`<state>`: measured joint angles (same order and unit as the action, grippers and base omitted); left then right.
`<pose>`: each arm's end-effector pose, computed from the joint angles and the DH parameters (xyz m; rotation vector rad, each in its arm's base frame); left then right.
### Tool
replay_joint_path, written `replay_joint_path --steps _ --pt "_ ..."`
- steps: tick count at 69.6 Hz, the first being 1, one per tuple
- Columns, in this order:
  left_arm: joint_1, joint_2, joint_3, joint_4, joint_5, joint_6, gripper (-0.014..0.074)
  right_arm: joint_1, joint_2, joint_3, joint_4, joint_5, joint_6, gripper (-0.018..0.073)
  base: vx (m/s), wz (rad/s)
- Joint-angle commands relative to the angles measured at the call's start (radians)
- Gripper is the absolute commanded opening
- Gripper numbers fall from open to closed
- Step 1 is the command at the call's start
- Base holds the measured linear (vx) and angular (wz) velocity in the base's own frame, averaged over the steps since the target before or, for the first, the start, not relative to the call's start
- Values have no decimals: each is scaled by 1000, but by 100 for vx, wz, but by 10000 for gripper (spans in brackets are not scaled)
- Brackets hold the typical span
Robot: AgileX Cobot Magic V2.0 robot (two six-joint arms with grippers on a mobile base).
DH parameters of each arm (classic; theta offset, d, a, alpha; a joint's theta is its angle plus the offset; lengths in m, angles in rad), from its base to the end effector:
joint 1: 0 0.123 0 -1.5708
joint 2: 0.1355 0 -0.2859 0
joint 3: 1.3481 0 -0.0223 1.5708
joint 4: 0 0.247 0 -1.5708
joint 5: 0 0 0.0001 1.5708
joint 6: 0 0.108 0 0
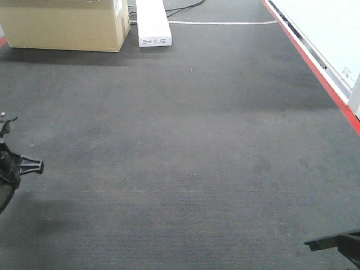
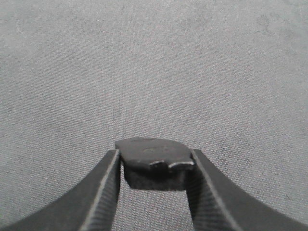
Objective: Move and align brake pads A on conveyor
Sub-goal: 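Lower the left gripper's brake pad onto the belt near the robot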
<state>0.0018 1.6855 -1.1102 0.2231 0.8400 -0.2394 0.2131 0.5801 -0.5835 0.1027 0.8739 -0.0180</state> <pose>0.3262 0.0184 0.2008 -0.1610 2.8672 0.2219 0.1005 0.0304 0.2793 -0.2330 2.3477 0.2201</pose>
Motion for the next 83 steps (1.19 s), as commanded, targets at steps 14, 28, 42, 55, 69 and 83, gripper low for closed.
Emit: replay_joint_path --steps 14,28,42,55,69,83 --pt "13 43 -32 11 -64 16 -6 -2 2 -29 -1 -71 -11 -12 0 0" --pt "13 96 -32 11 -98 16 -6 -2 2 -29 -1 -71 -11 -12 0 0" --pt "13 112 -33 10 -103 38 15 -2 2 -29 -1 -70 -11 -12 0 0" --pt "13 112 -33 10 -76 76 124 -2 2 -29 -1 -70 -11 -12 0 0" --pt "13 108 -33 10 -51 105 329 -2 2 -29 -1 -70 -11 -12 0 0" --pt "13 105 -33 10 -16 105 528 -2 2 -29 -1 -70 -11 -12 0 0"
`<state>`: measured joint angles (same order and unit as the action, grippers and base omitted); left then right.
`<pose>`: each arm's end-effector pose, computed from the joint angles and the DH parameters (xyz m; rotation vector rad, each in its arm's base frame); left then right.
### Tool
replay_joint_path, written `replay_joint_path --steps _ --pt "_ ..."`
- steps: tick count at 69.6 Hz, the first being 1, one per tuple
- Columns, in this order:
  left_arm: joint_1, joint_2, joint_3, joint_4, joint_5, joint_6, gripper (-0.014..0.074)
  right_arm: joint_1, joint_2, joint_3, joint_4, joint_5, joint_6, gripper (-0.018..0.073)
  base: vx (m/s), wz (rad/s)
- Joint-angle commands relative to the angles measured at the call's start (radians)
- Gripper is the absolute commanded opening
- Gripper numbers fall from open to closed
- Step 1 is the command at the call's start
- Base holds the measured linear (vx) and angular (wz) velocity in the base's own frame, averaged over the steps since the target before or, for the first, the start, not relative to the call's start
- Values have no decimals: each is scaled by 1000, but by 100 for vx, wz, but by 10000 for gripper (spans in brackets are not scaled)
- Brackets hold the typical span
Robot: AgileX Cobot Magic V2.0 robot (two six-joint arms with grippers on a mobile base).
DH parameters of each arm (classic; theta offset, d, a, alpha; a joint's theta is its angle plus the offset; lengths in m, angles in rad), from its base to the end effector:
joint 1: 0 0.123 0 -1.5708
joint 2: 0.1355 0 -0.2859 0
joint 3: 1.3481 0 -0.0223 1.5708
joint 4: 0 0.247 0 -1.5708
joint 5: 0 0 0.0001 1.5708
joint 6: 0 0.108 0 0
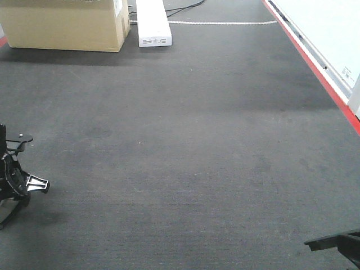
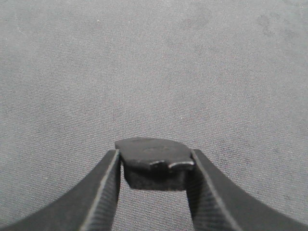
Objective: Move and align brake pads A on conveyor
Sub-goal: 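Lower the left gripper's brake pad onto the belt near the robot, then open the left gripper and lift it away from the placed pad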
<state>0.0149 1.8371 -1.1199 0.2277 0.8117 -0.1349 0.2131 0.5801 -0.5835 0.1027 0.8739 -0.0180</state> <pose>0.3392 0.0228 0.1532 -0.0051 2.9926 0.2507 0.1005 0.0304 0.2793 -0.2330 2.3477 0.2201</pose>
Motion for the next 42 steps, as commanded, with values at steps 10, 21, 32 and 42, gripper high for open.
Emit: replay_joint_path --steps 10,21,32,42 --pt "0 -83 -23 7 6 2 579 -2 2 -29 -1 -70 -11 -12 0 0" --pt "0 -172 -23 6 -18 1 577 -2 2 -29 -1 -70 -11 -12 0 0" --pt "0 -297 -22 6 -17 1 577 -2 2 -29 -1 -70 -11 -12 0 0" --pt "0 -448 -22 -5 -21 1 577 -2 2 -29 -1 -70 -11 -12 0 0"
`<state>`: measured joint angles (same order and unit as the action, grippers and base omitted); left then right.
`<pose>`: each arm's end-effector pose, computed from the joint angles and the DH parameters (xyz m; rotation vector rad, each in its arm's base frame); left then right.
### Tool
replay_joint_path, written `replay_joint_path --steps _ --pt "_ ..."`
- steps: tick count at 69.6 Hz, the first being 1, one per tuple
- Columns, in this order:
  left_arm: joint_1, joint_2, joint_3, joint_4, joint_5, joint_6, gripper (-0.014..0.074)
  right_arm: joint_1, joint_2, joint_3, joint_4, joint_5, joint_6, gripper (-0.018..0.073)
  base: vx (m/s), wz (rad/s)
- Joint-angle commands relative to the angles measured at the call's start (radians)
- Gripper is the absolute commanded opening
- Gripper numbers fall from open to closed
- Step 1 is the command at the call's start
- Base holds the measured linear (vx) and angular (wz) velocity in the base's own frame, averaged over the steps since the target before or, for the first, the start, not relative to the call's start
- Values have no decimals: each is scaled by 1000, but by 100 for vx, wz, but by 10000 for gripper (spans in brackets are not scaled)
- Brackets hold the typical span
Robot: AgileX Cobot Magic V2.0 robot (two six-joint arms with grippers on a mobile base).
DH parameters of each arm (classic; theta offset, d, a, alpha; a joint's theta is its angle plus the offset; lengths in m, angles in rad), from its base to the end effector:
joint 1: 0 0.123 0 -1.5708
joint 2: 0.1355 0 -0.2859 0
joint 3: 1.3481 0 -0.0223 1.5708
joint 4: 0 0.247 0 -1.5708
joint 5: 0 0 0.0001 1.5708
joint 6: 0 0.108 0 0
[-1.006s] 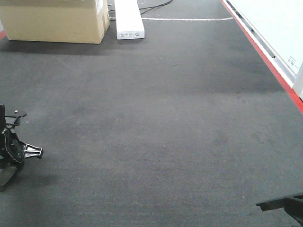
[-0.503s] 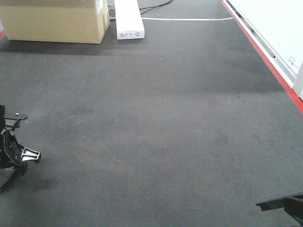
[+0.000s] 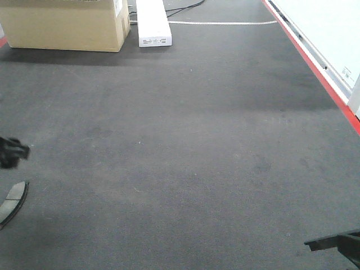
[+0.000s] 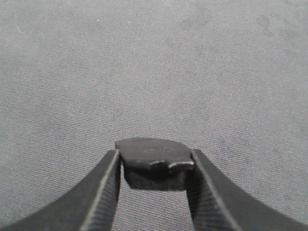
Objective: Move and align brake pads A on conveyor
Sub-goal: 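Open the left gripper and lift it away from the placed pad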
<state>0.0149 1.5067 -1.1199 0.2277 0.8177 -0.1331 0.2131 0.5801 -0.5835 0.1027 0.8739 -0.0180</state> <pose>0.3105 0.0224 0.2614 -0.0404 2.6695 0.2336 0.1005 0.0304 0.2793 -0.2330 2.3477 0.2201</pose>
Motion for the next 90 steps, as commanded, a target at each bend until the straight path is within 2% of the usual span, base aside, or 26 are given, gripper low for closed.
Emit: replay_joint_path --steps 1,12,23,42,58,73,90 --pt "0 -143 -22 -6 -29 -1 577 -2 2 -29 -1 -70 -11 -12 0 0" --pt "0 -336 -22 -47 -47 -1 575 -2 2 -29 -1 -70 -11 -12 0 0" --pt "0 -507 -22 -82 -67 -5 536 -2 2 -29 -1 -70 -11 -12 0 0" --pt "0 -721 -14 -93 -6 20 405 -2 2 -29 -1 -70 -11 -12 0 0" --pt "0 -942 135 -99 -11 30 298 -2 2 -29 -1 -70 -11 -12 0 0" --pt "0 -1130 268 -154 40 29 288 -2 2 -29 -1 -70 -11 -12 0 0" --pt "0 -1261 339 -150 118 54 288 -2 2 -29 -1 -70 -11 -12 0 0"
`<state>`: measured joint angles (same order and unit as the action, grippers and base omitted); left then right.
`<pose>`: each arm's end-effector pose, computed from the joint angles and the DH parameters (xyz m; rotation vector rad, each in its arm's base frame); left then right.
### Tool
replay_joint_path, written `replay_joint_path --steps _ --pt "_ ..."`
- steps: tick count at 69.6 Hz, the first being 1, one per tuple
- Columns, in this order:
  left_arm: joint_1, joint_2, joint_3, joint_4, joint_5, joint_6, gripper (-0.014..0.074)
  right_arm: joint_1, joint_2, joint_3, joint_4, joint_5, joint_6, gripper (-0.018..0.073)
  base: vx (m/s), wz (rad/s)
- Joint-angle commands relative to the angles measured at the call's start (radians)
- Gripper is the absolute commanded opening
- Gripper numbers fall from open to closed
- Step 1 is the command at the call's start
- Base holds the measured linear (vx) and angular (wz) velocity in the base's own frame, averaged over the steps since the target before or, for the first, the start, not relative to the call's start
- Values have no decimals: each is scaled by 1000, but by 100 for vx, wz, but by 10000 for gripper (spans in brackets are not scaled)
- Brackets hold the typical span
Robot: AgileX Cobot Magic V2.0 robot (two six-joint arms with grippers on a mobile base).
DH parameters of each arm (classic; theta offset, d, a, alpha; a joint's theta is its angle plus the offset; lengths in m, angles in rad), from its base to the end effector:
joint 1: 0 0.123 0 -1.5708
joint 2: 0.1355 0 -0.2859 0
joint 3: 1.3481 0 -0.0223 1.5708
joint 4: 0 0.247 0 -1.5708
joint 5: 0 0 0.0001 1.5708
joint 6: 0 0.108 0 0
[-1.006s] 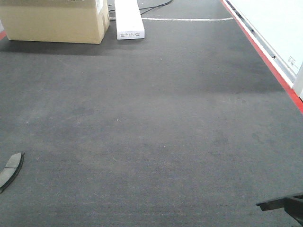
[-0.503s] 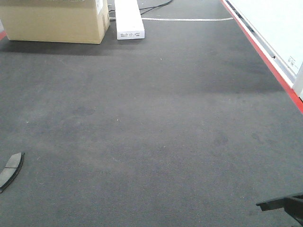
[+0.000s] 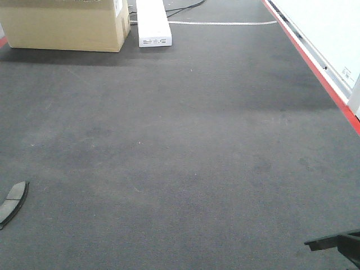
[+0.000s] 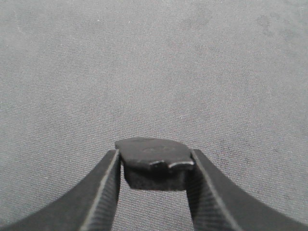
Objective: Move and align brake pads A on conveyor
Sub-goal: 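Open the left gripper and lift it away from the placed pad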
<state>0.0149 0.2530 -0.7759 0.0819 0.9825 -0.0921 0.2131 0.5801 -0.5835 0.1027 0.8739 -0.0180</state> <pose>0.0253 0.0077 0.3520 -0.1048 1.9382 0.0451 0.1005 0.0304 0.2793 -0.2330 2.3477 0.2201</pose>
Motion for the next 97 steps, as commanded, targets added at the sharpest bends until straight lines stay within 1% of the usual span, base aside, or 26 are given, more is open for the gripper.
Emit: replay_joint_path --steps 1,8,30,57,74,97 --pt "0 -12 -5 -4 -42 16 288 -2 2 -29 -1 -70 -11 -12 0 0" --pt "0 -17 -2 -6 -22 30 288 -2 2 -29 -1 -70 -11 -12 0 0" --pt "0 -17 -2 -6 -37 30 293 -2 2 -29 -1 -70 -11 -12 0 0" --pt "-5 -17 -2 -6 -44 31 344 -2 2 -29 -1 -70 -11 -12 0 0" --pt "-5 -17 -2 -6 -45 31 424 -2 2 -29 -1 -70 -11 -12 0 0" --pt "-5 -17 -2 -6 -44 31 423 -2 2 -29 2 -70 -11 -12 0 0"
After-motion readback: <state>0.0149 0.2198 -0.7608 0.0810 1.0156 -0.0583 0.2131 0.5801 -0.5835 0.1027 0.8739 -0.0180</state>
